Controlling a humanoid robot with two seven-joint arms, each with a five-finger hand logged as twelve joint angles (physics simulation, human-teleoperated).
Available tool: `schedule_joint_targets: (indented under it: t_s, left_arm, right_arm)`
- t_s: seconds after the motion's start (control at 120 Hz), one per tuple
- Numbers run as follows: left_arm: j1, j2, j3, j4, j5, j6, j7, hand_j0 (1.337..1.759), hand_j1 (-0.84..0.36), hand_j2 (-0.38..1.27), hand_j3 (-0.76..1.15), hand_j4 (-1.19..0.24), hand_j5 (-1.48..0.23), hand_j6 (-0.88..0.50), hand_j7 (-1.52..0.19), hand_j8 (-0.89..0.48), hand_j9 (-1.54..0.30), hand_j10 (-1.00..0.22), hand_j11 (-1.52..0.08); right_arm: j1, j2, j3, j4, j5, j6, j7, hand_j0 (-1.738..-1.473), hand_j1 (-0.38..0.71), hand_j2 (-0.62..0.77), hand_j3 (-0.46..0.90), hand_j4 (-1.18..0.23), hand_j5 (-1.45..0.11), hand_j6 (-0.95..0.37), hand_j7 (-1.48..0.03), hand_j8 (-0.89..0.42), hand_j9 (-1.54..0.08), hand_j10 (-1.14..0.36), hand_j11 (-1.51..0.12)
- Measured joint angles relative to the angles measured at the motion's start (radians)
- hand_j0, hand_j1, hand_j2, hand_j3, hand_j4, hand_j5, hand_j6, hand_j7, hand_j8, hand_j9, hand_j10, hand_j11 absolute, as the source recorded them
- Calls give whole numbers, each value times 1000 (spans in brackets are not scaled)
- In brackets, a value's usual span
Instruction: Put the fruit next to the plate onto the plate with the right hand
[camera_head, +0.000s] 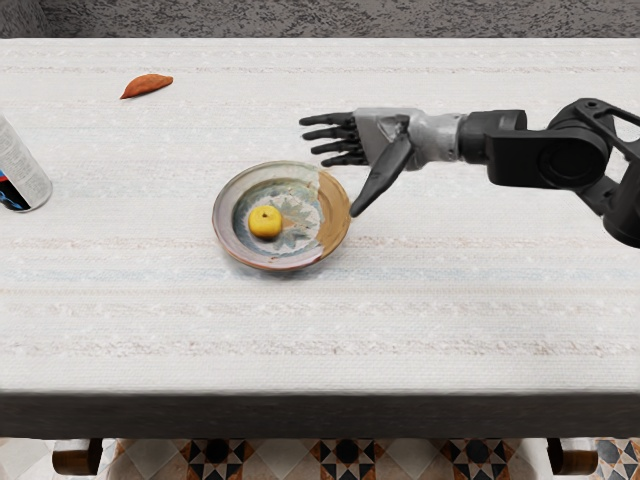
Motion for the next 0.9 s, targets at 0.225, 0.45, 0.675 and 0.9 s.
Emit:
schedule_joint_targets:
  t_s: [0.225, 0.45, 0.675, 0.9]
  left_arm:
    - [0, 0, 0, 0, 0, 0, 0, 1658, 349, 0, 0, 0, 0, 0, 0, 0, 0, 0, 0]
    - [0, 0, 0, 0, 0, 0, 0, 1658, 349, 0, 0, 0, 0, 0, 0, 0, 0, 0, 0]
    - [0, 0, 0, 0, 0, 0, 0, 1658, 349, 0, 0, 0, 0, 0, 0, 0, 0, 0, 0]
    - [0, 0, 0, 0, 0, 0, 0, 1658, 349, 0, 0, 0, 0, 0, 0, 0, 0, 0, 0]
  right_arm:
    - [-18, -102, -4, 0, 90, 5, -3, -1658, -300, -7, 0, -42, -54, -42, -54, -42, -54, -42, -54]
    - [-41, -180, -10, 0, 149, 5, -4, -1658, -303, -7, 0, -39, -51, -39, -51, -39, -51, -39, -51]
    - [-69, -251, -13, 0, 173, 5, -4, -1658, -306, -6, 0, -36, -48, -36, -48, -36, -48, -36, -48]
    - [-88, -284, -14, 0, 176, 5, -4, -1658, -309, -6, 0, -34, -45, -34, -45, -34, -45, -34, -45]
